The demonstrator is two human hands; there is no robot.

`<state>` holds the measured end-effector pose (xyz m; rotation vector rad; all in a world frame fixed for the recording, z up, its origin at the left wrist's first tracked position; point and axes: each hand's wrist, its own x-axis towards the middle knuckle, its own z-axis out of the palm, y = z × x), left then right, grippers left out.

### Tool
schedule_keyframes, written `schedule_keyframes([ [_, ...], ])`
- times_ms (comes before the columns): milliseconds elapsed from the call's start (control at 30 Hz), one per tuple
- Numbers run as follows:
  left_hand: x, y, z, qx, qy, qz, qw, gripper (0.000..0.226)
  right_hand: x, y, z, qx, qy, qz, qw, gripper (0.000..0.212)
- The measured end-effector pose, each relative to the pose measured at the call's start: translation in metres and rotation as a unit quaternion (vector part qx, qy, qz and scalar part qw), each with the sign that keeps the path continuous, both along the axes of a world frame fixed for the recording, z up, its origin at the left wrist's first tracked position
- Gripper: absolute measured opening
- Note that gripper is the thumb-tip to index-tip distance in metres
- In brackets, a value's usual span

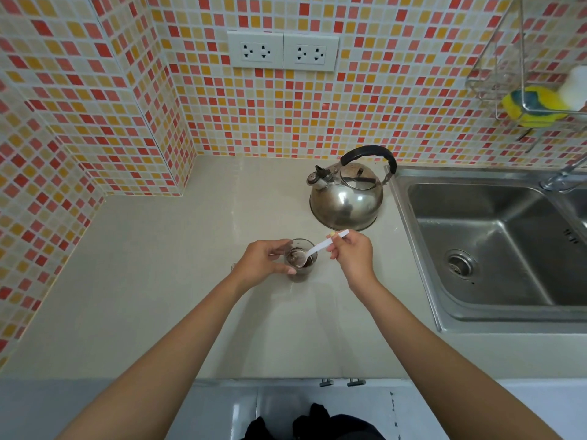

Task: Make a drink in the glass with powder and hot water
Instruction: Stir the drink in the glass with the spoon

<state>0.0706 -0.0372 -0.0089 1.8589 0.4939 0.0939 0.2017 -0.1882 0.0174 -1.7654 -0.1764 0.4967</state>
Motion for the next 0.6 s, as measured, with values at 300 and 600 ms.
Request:
schedule_keyframes([
  [300,0.000,-0.001,0.000,-0.011,-0.003,0.010,1.000,0.058,-0.003,-0.005,-0.002,-0.010,-0.063,0.058,0.996,0.016],
  [600,0.001,-0.001,0.001,-0.012,-0.008,0.009,1.000,0.062,-0.019,0.004,0.000,-0.075,-0.283,0.225,0.929,0.020],
])
